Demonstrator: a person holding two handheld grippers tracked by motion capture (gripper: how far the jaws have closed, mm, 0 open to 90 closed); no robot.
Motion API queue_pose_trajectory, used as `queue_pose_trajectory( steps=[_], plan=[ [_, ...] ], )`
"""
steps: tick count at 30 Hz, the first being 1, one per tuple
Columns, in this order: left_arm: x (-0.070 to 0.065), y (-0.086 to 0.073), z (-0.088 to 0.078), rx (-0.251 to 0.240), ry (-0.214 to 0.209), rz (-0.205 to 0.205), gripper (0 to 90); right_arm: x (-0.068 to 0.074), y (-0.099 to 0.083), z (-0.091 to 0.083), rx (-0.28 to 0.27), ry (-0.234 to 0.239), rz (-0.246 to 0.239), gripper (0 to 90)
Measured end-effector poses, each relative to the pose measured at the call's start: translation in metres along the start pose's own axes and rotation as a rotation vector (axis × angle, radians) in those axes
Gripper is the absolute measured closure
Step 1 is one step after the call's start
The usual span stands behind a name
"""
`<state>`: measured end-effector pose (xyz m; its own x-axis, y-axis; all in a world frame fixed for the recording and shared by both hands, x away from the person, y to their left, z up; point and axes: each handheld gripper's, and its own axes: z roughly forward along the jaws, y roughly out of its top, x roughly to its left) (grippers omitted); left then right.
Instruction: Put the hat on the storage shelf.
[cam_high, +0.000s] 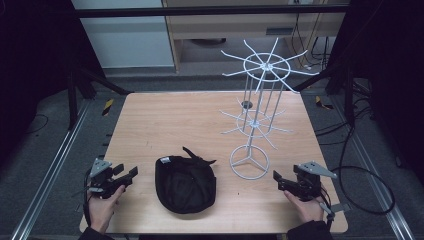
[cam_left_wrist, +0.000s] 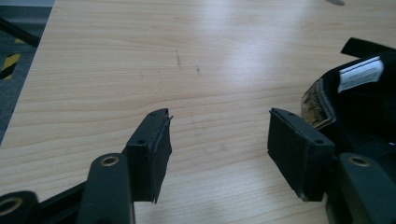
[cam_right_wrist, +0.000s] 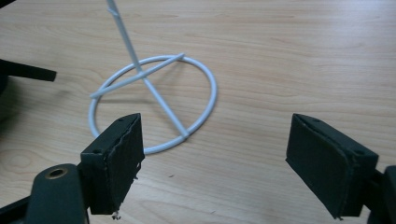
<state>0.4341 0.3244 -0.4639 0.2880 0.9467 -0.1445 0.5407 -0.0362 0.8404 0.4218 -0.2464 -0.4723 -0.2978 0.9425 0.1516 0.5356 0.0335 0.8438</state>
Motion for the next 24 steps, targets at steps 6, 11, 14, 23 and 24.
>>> queue_pose_trajectory(
  steps=[6, 11, 14, 23, 24],
  plan=[
    [-0.011, 0.0, -0.005, 0.006, -0.032, -0.001, 41.3, 0.015, -0.001, 0.0, 0.003, 0.038, -0.037, 21.3],
    [-0.026, -0.001, -0.006, 0.017, -0.069, 0.038, 40.7, 0.033, -0.001, -0.002, -0.007, 0.083, -0.077, 23.2],
    [-0.032, -0.001, -0.005, 0.023, -0.082, 0.056, 40.1, 0.043, -0.001, -0.001, -0.002, 0.124, -0.079, 25.3],
    [-0.044, -0.002, -0.004, 0.026, -0.101, 0.094, 39.6, 0.075, 0.0, 0.004, 0.006, 0.208, -0.114, 29.5],
    [-0.046, -0.002, -0.004, 0.029, -0.106, 0.102, 39.6, 0.079, 0.001, 0.004, 0.005, 0.222, -0.112, 30.0]
  ],
)
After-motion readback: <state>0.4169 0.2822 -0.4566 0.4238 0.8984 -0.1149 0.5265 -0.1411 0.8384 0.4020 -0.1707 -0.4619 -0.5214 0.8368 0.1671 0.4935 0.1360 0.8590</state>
